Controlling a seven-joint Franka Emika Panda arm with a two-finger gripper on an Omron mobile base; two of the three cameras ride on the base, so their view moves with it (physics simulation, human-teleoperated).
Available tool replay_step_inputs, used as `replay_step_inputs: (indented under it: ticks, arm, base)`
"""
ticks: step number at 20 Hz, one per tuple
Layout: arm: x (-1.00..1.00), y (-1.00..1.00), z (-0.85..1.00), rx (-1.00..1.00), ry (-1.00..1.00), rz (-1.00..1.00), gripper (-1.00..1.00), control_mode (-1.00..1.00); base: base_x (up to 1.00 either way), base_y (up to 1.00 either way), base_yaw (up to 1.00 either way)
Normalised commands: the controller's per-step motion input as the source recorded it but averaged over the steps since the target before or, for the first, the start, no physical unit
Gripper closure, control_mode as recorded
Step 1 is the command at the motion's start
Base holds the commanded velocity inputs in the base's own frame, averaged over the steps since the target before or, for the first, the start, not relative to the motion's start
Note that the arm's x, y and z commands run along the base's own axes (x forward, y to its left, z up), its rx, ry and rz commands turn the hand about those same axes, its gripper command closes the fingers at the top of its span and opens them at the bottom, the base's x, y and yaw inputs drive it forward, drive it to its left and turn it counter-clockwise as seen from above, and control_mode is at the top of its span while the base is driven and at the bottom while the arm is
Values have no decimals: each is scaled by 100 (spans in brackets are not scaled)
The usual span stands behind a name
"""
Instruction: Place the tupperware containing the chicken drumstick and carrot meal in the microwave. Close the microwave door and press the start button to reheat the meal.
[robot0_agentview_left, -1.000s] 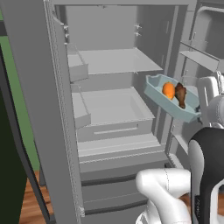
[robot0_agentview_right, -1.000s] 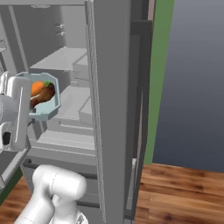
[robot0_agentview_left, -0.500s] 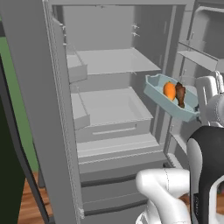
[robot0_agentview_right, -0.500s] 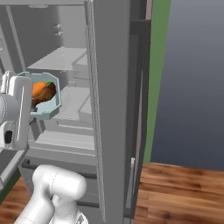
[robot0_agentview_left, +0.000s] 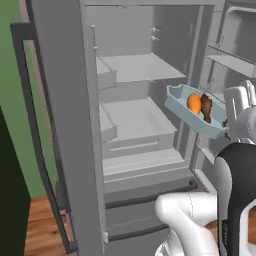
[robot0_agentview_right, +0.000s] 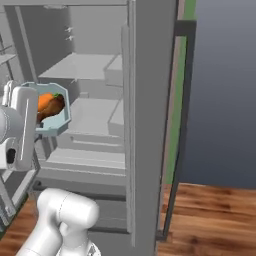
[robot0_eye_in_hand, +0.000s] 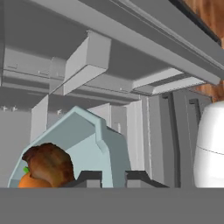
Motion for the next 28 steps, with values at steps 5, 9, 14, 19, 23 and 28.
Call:
replay_step_inputs:
  ticks: [5, 9, 14, 19, 23, 28]
  arm:
    - [0, 0, 0, 0, 0, 0, 100, 100]
    - [0, 0, 0, 0, 0, 0, 100, 100]
    - [0, 0, 0, 0, 0, 0, 100, 100]
    - [0, 0, 0, 0, 0, 0, 100, 100]
    - [0, 0, 0, 0, 0, 0, 100, 100]
    - [0, 0, 0, 0, 0, 0, 100, 100]
  base:
    - [-62, 43, -8]
    - [-63, 23, -11]
    - [-60, 0, -24]
    - [-63, 0, -36]
    - [-68, 0, -47]
    - [-47, 0, -54]
